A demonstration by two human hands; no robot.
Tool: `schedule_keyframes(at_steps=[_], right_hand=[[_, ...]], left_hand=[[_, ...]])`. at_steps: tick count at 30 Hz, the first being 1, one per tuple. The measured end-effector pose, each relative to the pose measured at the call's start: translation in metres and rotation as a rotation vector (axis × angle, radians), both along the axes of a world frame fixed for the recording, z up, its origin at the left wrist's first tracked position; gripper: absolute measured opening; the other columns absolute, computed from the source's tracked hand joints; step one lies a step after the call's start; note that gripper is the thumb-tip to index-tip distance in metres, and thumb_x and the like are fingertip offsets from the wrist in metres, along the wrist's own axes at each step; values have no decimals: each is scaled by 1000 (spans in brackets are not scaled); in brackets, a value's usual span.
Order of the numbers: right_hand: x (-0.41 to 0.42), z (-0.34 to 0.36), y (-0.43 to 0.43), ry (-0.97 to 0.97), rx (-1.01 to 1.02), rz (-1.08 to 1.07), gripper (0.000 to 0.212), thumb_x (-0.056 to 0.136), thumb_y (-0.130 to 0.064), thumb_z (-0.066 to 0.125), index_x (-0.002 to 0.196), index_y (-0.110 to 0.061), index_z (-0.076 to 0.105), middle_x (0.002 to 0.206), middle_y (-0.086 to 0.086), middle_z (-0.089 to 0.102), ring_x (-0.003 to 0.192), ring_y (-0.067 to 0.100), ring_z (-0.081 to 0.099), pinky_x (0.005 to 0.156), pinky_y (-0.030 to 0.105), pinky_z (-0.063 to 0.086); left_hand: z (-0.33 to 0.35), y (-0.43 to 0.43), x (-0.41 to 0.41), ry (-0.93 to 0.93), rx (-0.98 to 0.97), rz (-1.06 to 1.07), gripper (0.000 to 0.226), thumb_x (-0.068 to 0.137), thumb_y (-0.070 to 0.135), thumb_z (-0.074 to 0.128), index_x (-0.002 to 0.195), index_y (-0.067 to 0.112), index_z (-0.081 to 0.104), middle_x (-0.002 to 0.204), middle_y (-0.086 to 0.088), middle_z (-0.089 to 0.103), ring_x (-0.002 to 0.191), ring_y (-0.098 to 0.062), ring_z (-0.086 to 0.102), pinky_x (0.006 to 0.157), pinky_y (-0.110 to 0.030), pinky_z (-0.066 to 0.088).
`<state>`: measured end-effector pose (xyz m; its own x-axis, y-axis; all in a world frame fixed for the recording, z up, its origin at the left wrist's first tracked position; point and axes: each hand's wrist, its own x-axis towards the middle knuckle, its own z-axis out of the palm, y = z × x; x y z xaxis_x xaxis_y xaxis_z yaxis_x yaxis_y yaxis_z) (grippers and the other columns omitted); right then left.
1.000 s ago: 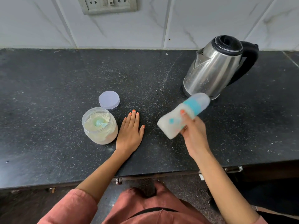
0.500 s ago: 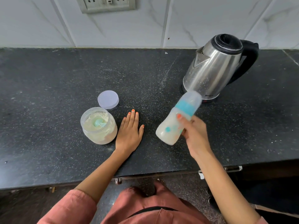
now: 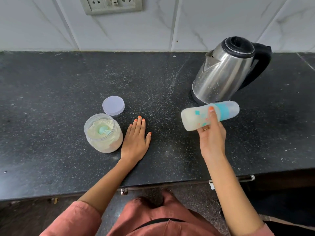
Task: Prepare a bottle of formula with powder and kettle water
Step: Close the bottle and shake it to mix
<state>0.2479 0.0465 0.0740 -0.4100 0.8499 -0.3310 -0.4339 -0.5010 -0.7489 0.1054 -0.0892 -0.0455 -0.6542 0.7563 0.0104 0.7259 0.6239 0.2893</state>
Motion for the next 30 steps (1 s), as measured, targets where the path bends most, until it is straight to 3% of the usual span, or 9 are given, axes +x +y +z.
schedule_keyframes(at_steps=[5,7,11,16,18,22,24,27,30], right_hand=[[11,-4,-24,-289,282,422,35,52,-35,75,83,-19,71,80,-7,74,79,6,68,65,22,55],[10,-1,-17,-208,254,360,33,55,-33,74,84,-18,70,82,-7,74,79,5,68,66,22,55],[-1,4,-2,4,23,36,18,83,-19,62,101,-17,62,100,-2,69,90,8,67,73,25,57],[11,-3,-27,-316,289,467,38,51,-33,76,86,-20,70,84,-5,74,84,9,68,76,26,57],[11,-1,-21,-254,272,421,35,53,-31,76,86,-19,70,84,-5,74,82,7,68,73,25,57],[2,4,0,-18,17,37,24,82,-18,62,106,-17,60,102,-3,69,91,7,67,75,25,56],[3,3,-8,-83,83,118,26,77,-19,66,103,-18,62,97,-5,71,88,6,68,76,25,57],[12,1,-26,-290,254,459,34,54,-29,74,86,-19,70,82,-7,74,80,6,68,76,28,56],[9,4,-17,-208,186,360,30,60,-25,73,88,-16,68,81,-6,74,79,6,68,72,25,57]], left_hand=[[0,0,-1,-22,6,3,58,100,37,23,149,9,8,158,-5,1,146,-16,-2,116,-29,-5],[1,0,0,-17,3,3,58,100,37,23,149,9,8,158,-5,0,146,-17,-2,115,-29,-5],[0,0,0,-9,-9,2,58,100,38,20,149,10,6,158,-4,-1,145,-16,-3,114,-27,-8],[0,0,-1,-11,-12,6,57,100,37,22,149,10,7,158,-5,0,146,-16,-3,115,-29,-5],[0,1,-1,-12,-8,6,58,100,37,21,149,10,6,158,-4,-1,145,-16,-3,115,-28,-6],[-1,0,-1,-10,-4,-1,58,100,38,20,149,10,6,158,-5,0,145,-16,-3,114,-28,-7],[-1,0,-1,-10,-7,2,58,100,38,20,149,10,6,158,-4,-1,145,-16,-3,114,-28,-7],[-2,0,-2,-9,-10,5,58,100,38,21,149,11,6,158,-4,-1,145,-16,-3,115,-28,-6],[-2,0,-1,-11,-4,4,58,100,38,21,149,10,7,158,-4,0,145,-16,-3,115,-28,-6]])
